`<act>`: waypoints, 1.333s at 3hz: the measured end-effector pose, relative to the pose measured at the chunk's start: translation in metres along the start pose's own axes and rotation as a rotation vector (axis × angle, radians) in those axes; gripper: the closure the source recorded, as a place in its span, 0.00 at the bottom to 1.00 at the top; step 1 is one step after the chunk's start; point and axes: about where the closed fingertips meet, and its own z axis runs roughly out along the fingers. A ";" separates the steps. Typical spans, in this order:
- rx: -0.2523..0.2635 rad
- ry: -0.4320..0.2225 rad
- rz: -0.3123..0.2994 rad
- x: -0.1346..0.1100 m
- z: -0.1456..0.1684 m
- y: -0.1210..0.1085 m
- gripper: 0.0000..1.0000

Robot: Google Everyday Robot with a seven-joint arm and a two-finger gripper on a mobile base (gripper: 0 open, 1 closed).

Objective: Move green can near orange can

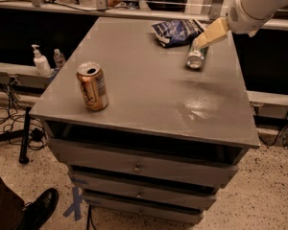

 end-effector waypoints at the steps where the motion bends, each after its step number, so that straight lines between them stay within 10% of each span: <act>1: 0.001 -0.014 0.089 -0.008 0.006 -0.001 0.00; 4: 0.058 0.064 0.415 -0.042 0.080 0.007 0.00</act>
Offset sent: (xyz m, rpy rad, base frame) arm 0.0730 0.0168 0.0073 0.2534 0.0133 -0.3943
